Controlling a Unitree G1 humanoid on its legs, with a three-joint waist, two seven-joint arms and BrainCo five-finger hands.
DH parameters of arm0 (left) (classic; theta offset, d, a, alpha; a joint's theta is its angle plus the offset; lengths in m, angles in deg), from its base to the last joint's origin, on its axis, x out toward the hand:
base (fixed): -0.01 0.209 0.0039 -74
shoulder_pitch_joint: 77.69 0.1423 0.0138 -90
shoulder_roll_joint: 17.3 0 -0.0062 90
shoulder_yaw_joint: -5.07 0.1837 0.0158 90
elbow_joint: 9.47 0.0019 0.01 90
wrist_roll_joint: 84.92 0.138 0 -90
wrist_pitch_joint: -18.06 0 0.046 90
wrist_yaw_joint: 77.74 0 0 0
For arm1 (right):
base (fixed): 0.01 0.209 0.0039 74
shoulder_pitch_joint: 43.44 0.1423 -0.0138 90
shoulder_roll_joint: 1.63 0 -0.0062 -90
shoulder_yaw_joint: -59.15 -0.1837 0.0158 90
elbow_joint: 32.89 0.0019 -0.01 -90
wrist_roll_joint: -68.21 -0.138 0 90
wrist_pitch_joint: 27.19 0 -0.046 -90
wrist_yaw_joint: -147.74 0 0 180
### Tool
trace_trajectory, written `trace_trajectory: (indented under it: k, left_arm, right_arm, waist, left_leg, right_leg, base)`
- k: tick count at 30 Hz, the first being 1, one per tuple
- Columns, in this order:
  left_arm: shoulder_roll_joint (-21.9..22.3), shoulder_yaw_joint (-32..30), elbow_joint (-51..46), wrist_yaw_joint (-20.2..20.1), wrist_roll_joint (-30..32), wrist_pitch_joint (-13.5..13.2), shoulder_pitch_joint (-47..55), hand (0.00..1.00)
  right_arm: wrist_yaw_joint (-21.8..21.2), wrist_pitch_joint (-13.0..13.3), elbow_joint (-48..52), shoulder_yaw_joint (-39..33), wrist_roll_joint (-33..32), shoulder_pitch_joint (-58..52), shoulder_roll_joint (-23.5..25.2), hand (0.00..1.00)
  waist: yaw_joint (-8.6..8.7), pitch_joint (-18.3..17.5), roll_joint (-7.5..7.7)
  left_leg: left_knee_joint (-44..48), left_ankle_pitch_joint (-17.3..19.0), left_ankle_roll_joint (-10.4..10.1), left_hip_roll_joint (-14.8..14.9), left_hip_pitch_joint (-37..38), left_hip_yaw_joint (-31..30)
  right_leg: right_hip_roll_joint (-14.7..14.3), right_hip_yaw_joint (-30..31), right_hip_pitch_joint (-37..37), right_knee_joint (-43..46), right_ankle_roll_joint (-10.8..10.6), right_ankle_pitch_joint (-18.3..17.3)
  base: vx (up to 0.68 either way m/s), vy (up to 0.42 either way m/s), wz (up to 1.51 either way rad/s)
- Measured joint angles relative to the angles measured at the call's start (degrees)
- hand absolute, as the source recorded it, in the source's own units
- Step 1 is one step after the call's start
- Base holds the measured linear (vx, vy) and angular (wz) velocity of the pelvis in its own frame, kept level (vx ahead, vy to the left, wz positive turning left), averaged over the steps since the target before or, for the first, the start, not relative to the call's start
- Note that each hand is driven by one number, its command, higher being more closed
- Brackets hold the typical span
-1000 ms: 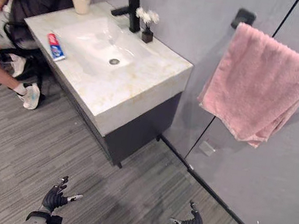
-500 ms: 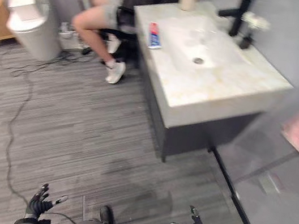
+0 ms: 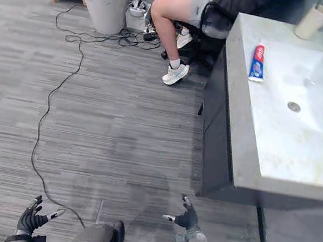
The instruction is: Organize washtable
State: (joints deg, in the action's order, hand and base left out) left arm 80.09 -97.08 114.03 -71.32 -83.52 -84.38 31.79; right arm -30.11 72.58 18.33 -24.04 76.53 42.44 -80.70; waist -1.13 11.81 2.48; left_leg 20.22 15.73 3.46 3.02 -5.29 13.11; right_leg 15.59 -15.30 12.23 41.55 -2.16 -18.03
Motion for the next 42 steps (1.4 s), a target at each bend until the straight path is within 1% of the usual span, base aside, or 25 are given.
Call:
trace_trajectory:
  k: [2,5,7,9,10,11,12,14,16,19,20,21,22,23,24,26,28,29,31,33,34,36,38,41,42]
  left_arm:
    - [-0.1,1.7,0.1,-0.1,0.5,0.0,-1.0,0.00]
    - [0.1,3.1,0.6,-0.2,0.5,0.0,-3.8,0.00]
    - [0.1,3.2,0.8,-0.2,0.6,-0.3,-4.2,0.00]
    - [1.2,3.0,0.6,-0.2,1.2,-0.3,-4.3,0.00]
    - [2.2,2.8,0.5,-0.2,1.5,-0.2,-3.9,0.00]
    - [2.8,2.7,0.4,-0.3,1.6,-0.2,-3.3,0.00]
    - [3.6,2.6,-0.1,-0.4,1.6,-0.1,-2.6,0.00]
    - [3.9,2.8,-0.7,-0.6,1.6,-0.1,-2.9,0.00]
    - [4.0,3.2,-2.6,-1.3,1.6,-0.3,-3.3,0.00]
    - [4.3,3.2,-2.7,-1.2,1.6,-0.3,-3.8,0.00]
    - [4.7,3.2,-2.7,-1.1,1.5,-0.3,-3.9,0.00]
    - [4.9,3.3,-2.7,-1.0,1.5,-0.3,-3.7,0.00]
    - [5.2,3.8,-2.7,-0.9,1.5,-0.3,-3.6,0.00]
    - [5.5,5.4,-4.0,-0.1,1.5,-0.3,-2.0,0.00]
    - [5.5,5.5,-4.1,-0.1,1.5,-0.3,-2.0,0.00]
    - [4.5,5.8,-4.1,0.0,1.6,-0.1,-2.0,0.00]
    - [2.0,5.3,-4.4,0.2,1.6,-0.1,-3.8,0.00]
    - [1.8,5.2,-4.3,0.2,1.6,-0.1,-4.0,0.00]
    - [1.7,4.3,-4.1,0.2,1.6,0.1,-3.8,0.00]
    - [1.5,2.6,-3.5,0.1,1.6,0.0,-3.7,0.00]
    - [1.2,1.2,-2.1,0.1,1.4,0.1,-4.0,0.00]
    - [0.7,0.6,0.8,0.1,1.4,0.8,-5.2,0.00]
    - [1.5,0.5,1.3,-0.1,1.5,1.0,-5.6,0.00]
    - [1.6,0.2,0.9,-0.3,1.5,1.0,-5.2,0.00]
    - [1.7,0.2,0.6,-0.3,1.5,1.0,-3.9,0.00]
  right_arm:
    - [0.0,0.1,0.2,-0.1,-1.5,-0.2,-0.3,0.00]
    - [0.0,0.1,0.2,-0.2,-2.3,-1.1,-0.9,0.00]
    - [-0.1,0.1,1.6,-0.2,-3.3,-3.5,-1.4,0.00]
    - [-0.1,-0.2,2.5,-0.2,-3.3,-4.8,-1.7,0.00]
    - [-0.1,-0.2,4.6,-0.1,-3.2,-5.1,-1.5,0.00]
    - [-0.1,-0.2,5.7,-0.1,-3.3,-5.1,-1.5,0.00]
    - [0.0,-0.2,6.6,-0.1,-3.3,-5.1,-0.8,0.00]
    - [0.3,-0.2,6.7,-0.3,-3.4,-5.4,0.8,0.00]
    - [0.4,-0.1,8.3,-1.4,-3.5,-6.1,1.4,0.00]
    - [0.5,-0.1,9.0,-2.4,-3.4,-6.0,1.2,0.00]
    - [0.7,-0.2,9.0,-2.8,-3.2,-6.1,1.0,0.00]
    - [0.8,-0.2,9.1,-2.9,-3.2,-6.4,0.9,0.00]
    - [0.9,-0.2,9.6,-3.1,-3.2,-6.9,0.9,0.00]
    - [1.0,0.0,11.5,-3.0,-2.9,-9.1,0.3,0.00]
    - [1.0,0.0,11.4,-3.0,-2.7,-9.2,0.2,0.00]
    - [0.9,-0.3,11.1,-2.8,-1.4,-11.2,2.4,0.00]
    - [0.2,-0.4,10.9,-2.4,-1.0,-12.7,4.7,0.00]
    - [0.1,-0.5,10.9,-2.4,-0.9,-12.6,4.8,0.00]
    - [-0.1,-0.8,9.6,-2.4,-0.9,-10.6,4.8,0.00]
    - [-0.1,-0.6,5.5,-2.4,-0.9,-7.6,4.7,0.00]
    - [-0.1,-0.7,2.3,-2.8,-0.9,-5.3,4.4,0.00]
    - [0.1,-0.8,0.4,-5.2,-1.0,-4.3,3.5,0.00]
    - [0.1,-1.2,-1.2,-8.1,-1.1,-4.6,1.6,0.00]
    - [0.2,-1.5,-3.0,-11.3,-2.0,-7.1,0.3,0.00]
    - [0.4,-1.5,-3.0,-11.7,-2.9,-8.6,-0.3,0.00]
  waist:
    - [0.75,0.3,-0.26]
    - [1.60,0.3,-0.04]
    - [3.91,-0.5,-0.49]
    - [3.08,-0.9,-2.17]
    - [3.00,-0.6,-3.92]
    - [2.96,-0.2,-4.66]
    - [2.89,-0.1,-5.26]
    - [2.41,0.1,-3.64]
    - [0.72,-0.6,-1.57]
    - [-0.85,-0.6,-1.19]
    - [-1.95,-0.4,-0.72]
    - [-2.37,-0.4,-0.58]
    - [-2.74,-0.7,-0.77]
    - [-3.11,-1.8,-2.44]
    - [-3.06,-1.9,-2.41]
    - [-2.32,-3.8,0.62]
    - [-2.25,-5.4,3.93]
    - [-2.05,-5.5,4.00]
    - [-1.12,-5.3,3.23]
    - [-1.18,-5.5,2.47]
    - [-1.00,-5.5,2.45]
    - [-0.47,-5.2,1.90]
    - [0.64,-4.4,0.01]
    - [0.43,-3.0,-1.43]
    - [0.29,-2.6,-2.19]
  left_leg:
    - [-0.5,1.6,-0.7,0.6,3.3,-1.1]
    - [-1.9,3.7,-3.6,1.0,7.7,-4.0]
    - [-3.1,6.2,-6.8,2.0,12.3,-8.1]
    - [6.4,5.2,-10.4,5.5,10.8,-8.0]
    - [19.2,1.1,-11.7,8.6,6.3,-8.2]
    - [25.7,-2.9,-11.4,10.1,3.6,-8.3]
    - [35.4,-2.5,-11.1,12.8,0.1,-8.1]
    - [40.0,-1.5,-9.5,12.6,-2.7,-7.6]
    - [34.1,0.4,-8.2,10.6,-7.8,-5.4]
    - [20.9,0.6,-7.9,6.1,-13.0,-10.5]
    - [10.4,-0.8,-9.6,2.5,-15.3,-17.2]
    - [7.2,-1.5,-10.7,2.0,-15.8,-19.0]
    - [3.5,-2.5,-12.3,2.0,-15.9,-21.2]
    - [3.6,-3.8,-13.7,4.1,-16.1,-21.7]
    - [4.6,-4.8,-13.9,4.1,-16.1,-21.3]
    - [9.9,-6.1,-10.9,3.5,-15.4,-16.7]
    - [10.5,-3.7,-7.5,4.4,-11.5,-9.0]
    - [10.5,-3.2,-7.0,4.8,-10.3,-7.6]
    - [6.5,-2.4,-5.7,7.2,-2.5,1.5]
    - [1.8,-2.0,-5.7,8.4,2.4,8.2]
    - [0.7,-2.1,-5.8,8.4,4.0,12.5]
    - [1.0,-1.9,-6.0,7.4,4.4,14.4]
    - [2.1,-1.8,-6.1,8.3,5.2,14.3]
    - [14.9,-1.7,-6.3,13.6,3.9,13.8]
    - [23.2,-3.1,-4.2,16.1,2.2,10.2]
  right_leg:
    - [-2.6,-2.1,4.6,-3.4,0.2,0.3]
    - [-5.6,-1.9,9.5,-14.7,-0.1,5.2]
    - [-7.3,0.3,10.1,-14.4,3.4,13.2]
    - [-9.9,-0.6,8.5,-11.3,5.6,9.9]
    - [-12.2,-0.8,5.7,-12.4,7.3,8.3]
    - [-13.5,-0.6,3.8,-13.4,7.9,7.7]
    - [-15.9,0.1,-0.8,-16.0,8.7,7.1]
    - [-17.0,2.5,-8.0,-20.8,9.2,6.7]
    - [-17.1,7.4,-14.7,-26.9,9.2,6.7]
    - [-16.6,13.1,-17.6,-29.8,8.4,6.2]
    - [-15.4,17.9,-19.1,-29.7,6.8,4.5]
    - [-15.1,19.5,-19.9,-29.6,6.2,3.6]
    - [-14.9,21.6,-20.2,-29.0,4.9,2.1]
    - [-15.4,25.6,-20.8,-26.3,2.7,-2.9]
    - [-15.2,26.2,-20.8,-25.8,2.4,-3.4]
    - [-12.3,28.1,-19.3,-18.8,1.1,-6.1]
    - [-8.6,23.3,-12.1,-6.5,-1.9,-1.6]
    - [-7.7,21.3,-11.2,-4.9,-2.2,-1.3]
    - [-3.7,6.5,-8.1,-3.0,-1.8,-1.8]
    - [-3.6,-4.6,-6.3,-6.0,-1.6,-1.7]
    - [-4.1,-10.9,-5.5,-10.7,0.2,-0.3]
    - [-5.2,-13.2,-5.0,-16.2,3.3,3.4]
    - [-7.6,-11.2,-5.8,-19.0,3.1,4.7]
    - [-10.5,-7.1,-8.0,-19.7,3.9,3.5]
    - [-12.8,-4.6,-9.8,-19.7,4.6,2.3]
  base:
    - [0.47,-0.054,0.51]
    - [0.43,-0.106,0.68]
    - [0.64,-0.247,1.05]
    - [0.71,-0.277,0.19]
    - [0.80,-0.286,-0.39]
    - [0.65,-0.198,-0.55]
    - [0.63,-0.174,-0.55]
    - [0.60,-0.151,-0.57]
    - [0.53,-0.088,-0.90]
    - [0.48,0.113,-1.21]
    - [0.51,0.266,-1.39]
    - [0.52,0.304,-1.57]
    - [0.45,0.365,-1.68]
    - [0.36,0.306,-1.48]
    - [0.56,0.499,-1.70]
    - [0.42,0.357,-1.14]
    - [0.45,0.327,-1.35]
    - [0.31,0.275,-1.45]
    - [0.21,0.265,-1.66]
    - [0.12,0.193,-1.85]
    - [0.09,0.143,-1.79]
    - [0.09,0.054,-1.15]
    - [0.10,-0.003,-0.68]
    - [0.09,-0.085,-0.85]
    - [0.11,-0.136,-0.99]
